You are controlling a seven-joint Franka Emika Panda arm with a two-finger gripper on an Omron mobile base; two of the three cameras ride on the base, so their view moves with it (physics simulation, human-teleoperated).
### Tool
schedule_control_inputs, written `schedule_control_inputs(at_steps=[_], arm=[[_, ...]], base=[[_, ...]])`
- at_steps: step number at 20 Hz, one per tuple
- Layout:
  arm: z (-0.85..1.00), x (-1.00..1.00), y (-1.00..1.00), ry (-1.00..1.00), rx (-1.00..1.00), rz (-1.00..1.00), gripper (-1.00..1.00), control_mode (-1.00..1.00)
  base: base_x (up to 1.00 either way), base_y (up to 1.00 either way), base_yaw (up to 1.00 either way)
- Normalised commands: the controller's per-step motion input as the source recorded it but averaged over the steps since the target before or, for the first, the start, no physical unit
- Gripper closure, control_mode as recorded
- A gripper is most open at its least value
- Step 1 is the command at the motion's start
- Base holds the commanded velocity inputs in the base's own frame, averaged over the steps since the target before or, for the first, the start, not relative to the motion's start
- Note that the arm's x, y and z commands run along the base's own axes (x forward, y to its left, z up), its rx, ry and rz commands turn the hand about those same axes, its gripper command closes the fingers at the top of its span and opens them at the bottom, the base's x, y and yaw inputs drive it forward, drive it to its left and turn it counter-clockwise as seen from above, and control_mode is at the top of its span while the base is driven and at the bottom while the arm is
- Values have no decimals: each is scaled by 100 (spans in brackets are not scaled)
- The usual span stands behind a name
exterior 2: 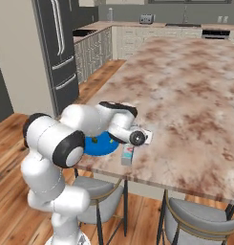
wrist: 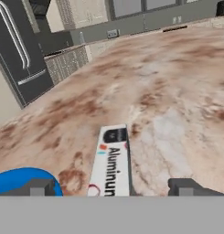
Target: Retrieve the tupperware and aluminum foil from the cabinet and place them on the dining counter near the plate with squash and lemon wedge to prepare for storing leftovers.
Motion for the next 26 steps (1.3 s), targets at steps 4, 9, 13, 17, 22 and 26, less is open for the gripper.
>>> schedule_control_inputs(at_steps=[4, 9, 13, 17, 22, 26], arm=[[100, -94, 9, 8, -10, 0, -100, -100], [100, -100, 2, 16, -10, 0, -100, -100], [100, -94, 0, 32, -12, 0, -100, -100], [100, -74, 0, 42, -9, 0, -100, -100], [100, -74, 6, 22, -8, 0, -100, -100], [100, -100, 66, -4, 0, 7, -100, -100]], base=[[0, 0, 0], [0, 0, 0], [0, 0, 0], [0, 0, 0], [0, 0, 0], [0, 0, 0]])
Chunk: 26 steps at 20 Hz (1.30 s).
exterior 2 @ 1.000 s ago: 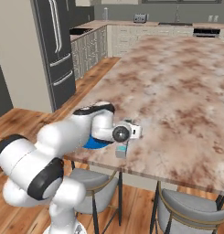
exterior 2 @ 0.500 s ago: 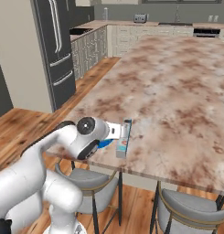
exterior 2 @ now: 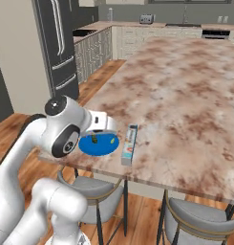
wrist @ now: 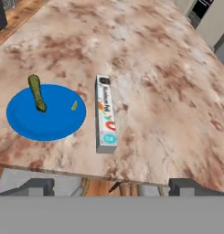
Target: Retrieve the tupperware and aluminum foil from the cabinet and place them on the dining counter near the plate with squash and lemon wedge to prepare for storing leftovers.
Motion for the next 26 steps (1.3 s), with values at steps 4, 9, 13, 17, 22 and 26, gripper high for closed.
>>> schedule_control_inputs(at_steps=[4, 9, 13, 17, 22, 26], arm=[[71, -99, 95, -3, 0, 20, -100, -100], [50, -79, 70, -1, 0, 30, -100, -100], [32, -65, 1, -11, 0, 20, -100, -100], [4, 4, -7, -1, 0, 0, -100, 100], [0, 0, 0, 0, 0, 0, -100, 100], [0, 0, 0, 0, 0, 0, -100, 100]], base=[[0, 0, 0], [0, 0, 0], [0, 0, 0], [4, 0, 0], [-52, -58, -23], [-51, -100, -55]])
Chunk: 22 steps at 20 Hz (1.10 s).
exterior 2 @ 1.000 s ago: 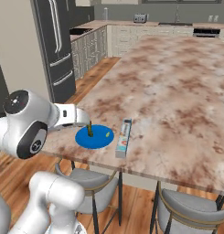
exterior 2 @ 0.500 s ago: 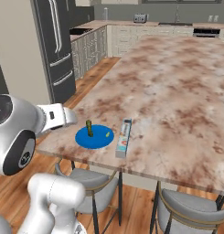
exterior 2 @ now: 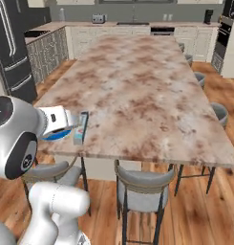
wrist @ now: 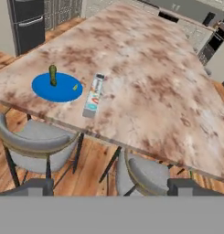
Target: Retrieve the tupperware and aluminum foil from the cabinet and place them on the dining counter near the plate with squash and lemon wedge to prepare for storing leftovers.
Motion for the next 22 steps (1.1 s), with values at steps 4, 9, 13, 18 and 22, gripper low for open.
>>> schedule_control_inputs(at_steps=[4, 9, 13, 18, 22], arm=[[0, 0, 0, 0, 0, 0, -100, 100], [0, 0, 0, 0, 0, 0, -100, 100], [0, 0, 0, 0, 0, 0, -100, 100], [0, 0, 0, 0, 0, 0, -100, 100], [0, 0, 0, 0, 0, 0, -100, 100]], base=[[13, -100, -63], [27, -94, -63], [52, -89, -57], [90, -68, -43], [100, -46, -30]])
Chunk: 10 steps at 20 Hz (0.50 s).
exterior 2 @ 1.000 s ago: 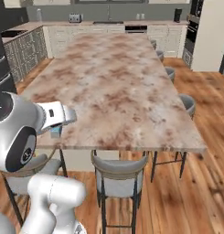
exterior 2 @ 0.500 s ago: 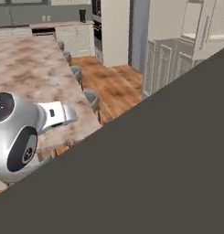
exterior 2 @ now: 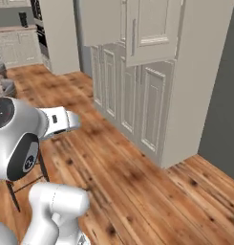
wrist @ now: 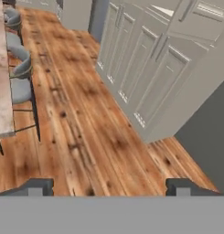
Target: Retrieve the tupperware and aluminum foil from the cabinet and place them on the dining counter near the plate with squash and lemon wedge to prepare for storing leftovers.
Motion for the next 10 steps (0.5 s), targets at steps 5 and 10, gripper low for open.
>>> schedule_control_inputs(at_steps=[5, 10], arm=[[0, 0, 0, 0, 0, 0, -100, 100], [0, 0, 0, 0, 0, 0, -100, 100]], base=[[100, -24, -9], [100, -8, 31]])
